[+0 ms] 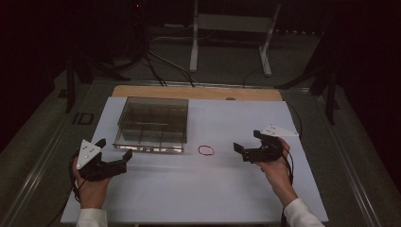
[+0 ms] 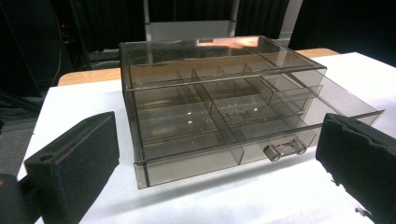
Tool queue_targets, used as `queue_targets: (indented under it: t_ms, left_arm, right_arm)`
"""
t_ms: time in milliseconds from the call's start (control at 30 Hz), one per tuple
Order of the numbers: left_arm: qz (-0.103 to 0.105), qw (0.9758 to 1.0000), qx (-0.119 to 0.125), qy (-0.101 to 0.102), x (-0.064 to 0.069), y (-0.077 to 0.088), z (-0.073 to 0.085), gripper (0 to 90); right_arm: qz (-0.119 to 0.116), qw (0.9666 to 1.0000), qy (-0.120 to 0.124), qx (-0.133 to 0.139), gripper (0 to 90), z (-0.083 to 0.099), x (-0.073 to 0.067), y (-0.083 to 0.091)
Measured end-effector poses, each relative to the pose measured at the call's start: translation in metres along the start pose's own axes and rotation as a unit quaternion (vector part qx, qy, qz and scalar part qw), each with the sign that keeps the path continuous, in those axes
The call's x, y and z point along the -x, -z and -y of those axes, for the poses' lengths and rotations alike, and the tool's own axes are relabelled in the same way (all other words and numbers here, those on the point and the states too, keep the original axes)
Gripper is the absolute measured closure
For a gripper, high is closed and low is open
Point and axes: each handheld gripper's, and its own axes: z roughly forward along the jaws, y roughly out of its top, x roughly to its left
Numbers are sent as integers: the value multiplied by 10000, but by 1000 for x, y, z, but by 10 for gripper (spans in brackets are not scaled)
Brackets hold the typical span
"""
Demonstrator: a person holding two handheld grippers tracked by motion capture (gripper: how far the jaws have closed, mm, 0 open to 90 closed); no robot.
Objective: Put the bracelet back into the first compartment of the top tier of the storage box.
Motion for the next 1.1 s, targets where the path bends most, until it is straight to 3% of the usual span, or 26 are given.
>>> queue_targets:
  t_ms: [500,1100]
  left_arm:
    - [7,10000,3,57,-1,0,1,10]
    - [2,10000,36,78,-2,2,0,10]
  right_arm:
    - [-51,9999,81,-74,0,-14,-6,-22]
    - [-121,9989,342,-302,0,-29,-23,-59]
